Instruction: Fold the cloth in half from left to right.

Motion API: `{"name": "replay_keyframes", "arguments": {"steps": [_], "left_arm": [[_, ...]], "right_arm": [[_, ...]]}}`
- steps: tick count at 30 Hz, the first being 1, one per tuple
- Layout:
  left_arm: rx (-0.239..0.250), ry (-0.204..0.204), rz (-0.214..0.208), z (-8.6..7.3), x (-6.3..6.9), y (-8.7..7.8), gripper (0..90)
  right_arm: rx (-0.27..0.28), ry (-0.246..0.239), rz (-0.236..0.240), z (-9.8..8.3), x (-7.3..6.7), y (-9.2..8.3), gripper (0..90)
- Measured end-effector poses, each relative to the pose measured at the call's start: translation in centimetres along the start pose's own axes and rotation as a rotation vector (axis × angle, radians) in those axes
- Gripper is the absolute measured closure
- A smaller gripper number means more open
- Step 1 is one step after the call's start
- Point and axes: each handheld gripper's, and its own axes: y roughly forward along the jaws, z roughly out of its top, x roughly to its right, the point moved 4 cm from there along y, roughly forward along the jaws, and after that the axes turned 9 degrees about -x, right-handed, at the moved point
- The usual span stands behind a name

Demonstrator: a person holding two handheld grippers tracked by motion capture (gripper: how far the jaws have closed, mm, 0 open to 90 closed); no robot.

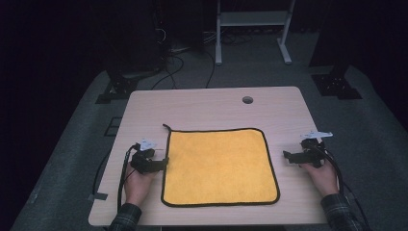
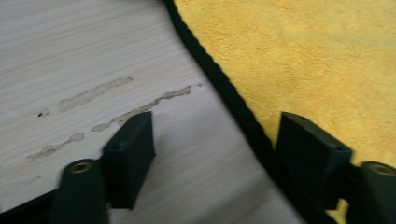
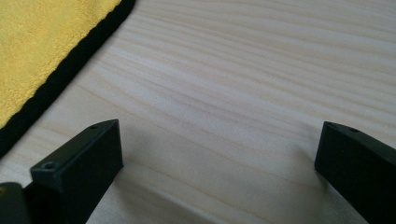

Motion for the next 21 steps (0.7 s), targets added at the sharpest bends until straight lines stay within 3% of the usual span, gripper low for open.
{"name": "replay_keyframes", "arguments": {"steps": [10, 15, 19, 21], "left_arm": [[0.001, 0.029, -0.045, 0.2, 1.5, -0.2, 68.0], [0.000, 0.010, -0.084, 0.3, 1.8, -0.1, 83.2], [0.002, 0.015, -0.098, 0.3, 1.7, -0.1, 85.5], [0.018, 0.006, -0.132, 0.3, 1.7, 0.0, 85.6]], "right_arm": [[0.000, 0.000, 0.000, 0.0, 0.0, 0.0, 0.0], [0.000, -0.003, 0.000, 0.0, 0.0, 0.0, 0.0], [-0.001, -0.007, 0.001, 0.0, 0.0, 0.0, 0.0], [0.000, -0.009, 0.001, 0.0, 0.0, 0.0, 0.0]]}}
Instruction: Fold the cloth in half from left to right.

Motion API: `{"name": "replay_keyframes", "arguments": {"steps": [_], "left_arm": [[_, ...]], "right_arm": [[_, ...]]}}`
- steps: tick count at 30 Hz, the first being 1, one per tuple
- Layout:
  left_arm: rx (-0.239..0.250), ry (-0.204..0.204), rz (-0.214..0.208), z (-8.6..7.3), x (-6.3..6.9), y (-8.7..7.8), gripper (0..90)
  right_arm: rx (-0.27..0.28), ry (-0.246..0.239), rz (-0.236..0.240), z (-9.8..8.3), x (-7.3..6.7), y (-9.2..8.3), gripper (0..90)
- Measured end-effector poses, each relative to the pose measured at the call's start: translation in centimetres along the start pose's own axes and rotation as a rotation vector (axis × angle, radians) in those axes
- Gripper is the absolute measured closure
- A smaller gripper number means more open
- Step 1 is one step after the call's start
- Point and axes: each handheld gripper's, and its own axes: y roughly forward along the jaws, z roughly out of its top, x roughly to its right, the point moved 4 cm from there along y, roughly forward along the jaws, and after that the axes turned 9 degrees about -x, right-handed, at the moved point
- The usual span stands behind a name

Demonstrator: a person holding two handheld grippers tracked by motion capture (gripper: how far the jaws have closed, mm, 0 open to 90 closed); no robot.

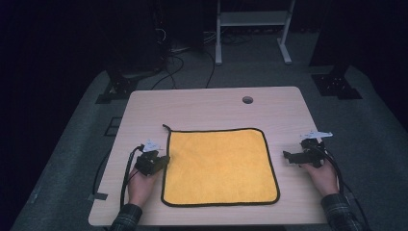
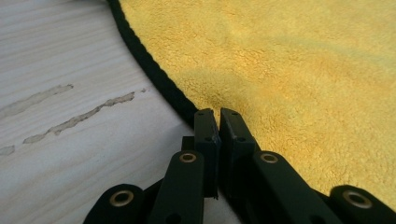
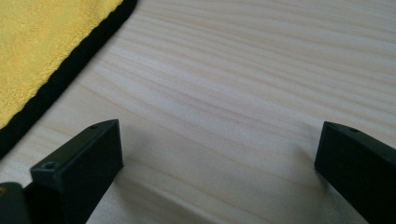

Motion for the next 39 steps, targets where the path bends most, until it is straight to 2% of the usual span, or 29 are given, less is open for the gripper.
{"name": "replay_keyframes", "arguments": {"steps": [3, 6, 12, 17, 21, 30, 39], "left_arm": [[0.045, -0.015, -0.060, 0.2, 0.0, -0.1, 85.5], [0.073, -0.009, -0.082, 0.5, 0.3, -0.5, 85.4], [0.156, -0.024, -0.174, 1.3, 0.9, -1.3, 85.4], [0.176, -0.015, -0.231, 2.1, 1.7, -1.0, 85.4], [0.207, -0.030, -0.275, 3.0, 2.1, -0.8, 85.5], [0.223, -0.003, -0.319, 4.7, 3.4, -0.1, 85.4], [0.226, 0.035, -0.338, 6.4, 4.8, 0.6, 85.3]], "right_arm": [[0.000, -0.002, 0.001, 0.0, 0.0, 0.0, 0.0], [0.000, -0.004, 0.002, 0.0, 0.0, 0.0, 0.0], [-0.001, -0.004, 0.003, 0.0, 0.0, 0.0, 0.0], [-0.001, -0.004, 0.003, 0.0, 0.0, 0.0, 0.0], [-0.001, -0.004, 0.002, 0.0, 0.0, 0.0, 0.0], [0.000, 0.003, 0.000, 0.1, -0.1, 0.1, 0.0], [0.000, 0.008, -0.002, 0.1, -0.2, 0.1, 0.0]]}}
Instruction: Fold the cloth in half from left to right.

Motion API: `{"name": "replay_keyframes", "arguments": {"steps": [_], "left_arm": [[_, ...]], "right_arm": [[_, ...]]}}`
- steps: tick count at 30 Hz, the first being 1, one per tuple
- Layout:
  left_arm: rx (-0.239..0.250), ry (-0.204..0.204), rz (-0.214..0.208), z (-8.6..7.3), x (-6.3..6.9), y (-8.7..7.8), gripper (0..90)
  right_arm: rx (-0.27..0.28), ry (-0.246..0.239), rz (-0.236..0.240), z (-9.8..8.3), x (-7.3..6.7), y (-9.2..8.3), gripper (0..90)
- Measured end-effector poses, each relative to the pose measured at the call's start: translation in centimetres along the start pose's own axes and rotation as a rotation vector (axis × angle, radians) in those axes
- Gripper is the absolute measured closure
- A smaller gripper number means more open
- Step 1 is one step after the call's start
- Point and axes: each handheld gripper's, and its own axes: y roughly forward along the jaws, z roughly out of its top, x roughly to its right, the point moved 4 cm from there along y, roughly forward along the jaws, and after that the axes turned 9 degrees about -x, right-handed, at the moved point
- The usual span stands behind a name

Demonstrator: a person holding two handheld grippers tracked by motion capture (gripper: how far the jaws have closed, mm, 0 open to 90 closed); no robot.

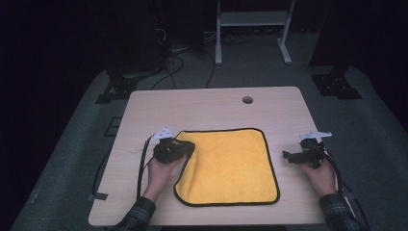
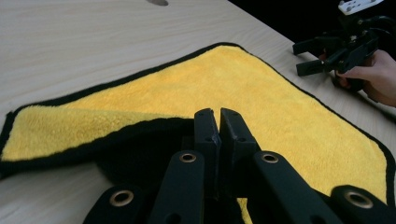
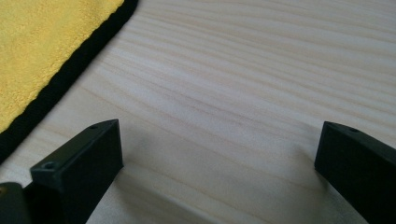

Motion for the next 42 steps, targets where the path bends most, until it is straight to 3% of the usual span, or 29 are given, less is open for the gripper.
{"name": "replay_keyframes", "arguments": {"steps": [27, 42], "left_arm": [[-0.030, 0.087, -0.117, 3.7, 4.4, 5.9, 85.4], [-0.027, 0.089, -0.187, 5.5, 6.4, 9.1, 85.5]], "right_arm": [[0.000, -0.001, 0.000, 0.0, 0.0, 0.0, 0.0], [0.000, -0.001, 0.000, 0.0, 0.0, 0.0, 0.0]]}}
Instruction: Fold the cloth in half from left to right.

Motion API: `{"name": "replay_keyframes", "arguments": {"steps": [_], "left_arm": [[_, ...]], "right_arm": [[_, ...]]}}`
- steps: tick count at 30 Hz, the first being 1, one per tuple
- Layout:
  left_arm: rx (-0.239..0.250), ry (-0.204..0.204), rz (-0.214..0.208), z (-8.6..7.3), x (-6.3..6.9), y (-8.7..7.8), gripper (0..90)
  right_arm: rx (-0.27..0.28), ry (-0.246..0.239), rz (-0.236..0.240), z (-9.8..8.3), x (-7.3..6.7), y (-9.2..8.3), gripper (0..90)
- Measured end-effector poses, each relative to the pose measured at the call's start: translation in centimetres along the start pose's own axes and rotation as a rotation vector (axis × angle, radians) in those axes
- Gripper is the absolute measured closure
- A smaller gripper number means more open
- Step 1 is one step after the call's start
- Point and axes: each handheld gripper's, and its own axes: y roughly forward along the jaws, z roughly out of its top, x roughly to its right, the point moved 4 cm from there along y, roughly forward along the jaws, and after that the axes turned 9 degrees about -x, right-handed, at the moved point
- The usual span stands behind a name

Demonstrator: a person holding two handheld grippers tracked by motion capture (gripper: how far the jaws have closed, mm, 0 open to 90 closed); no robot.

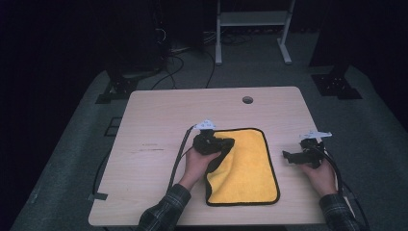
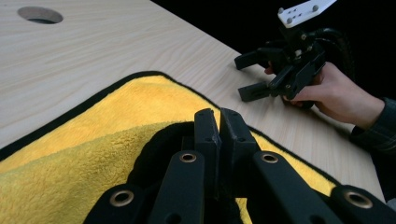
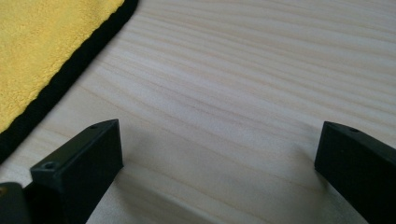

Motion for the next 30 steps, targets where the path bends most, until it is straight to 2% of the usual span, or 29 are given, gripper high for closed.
{"name": "replay_keyframes", "arguments": {"steps": [9, 15, 22, 30], "left_arm": [[-0.015, -0.006, -0.050, 1.1, 0.7, 2.6, 85.5], [-0.064, 0.006, -0.075, 1.4, 1.4, 4.9, 85.5], [-0.091, 0.005, -0.104, 1.9, 2.2, 7.6, 85.5], [-0.145, -0.011, -0.105, 1.8, 2.4, 10.2, 85.5]], "right_arm": [[0.000, 0.000, 0.000, 0.0, 0.0, 0.0, 0.0], [-0.001, 0.002, 0.000, 0.0, 0.0, 0.0, 0.0], [-0.001, 0.002, -0.001, 0.0, 0.0, 0.0, 0.0], [-0.002, 0.001, -0.001, 0.0, 0.0, 0.0, 0.0]]}}
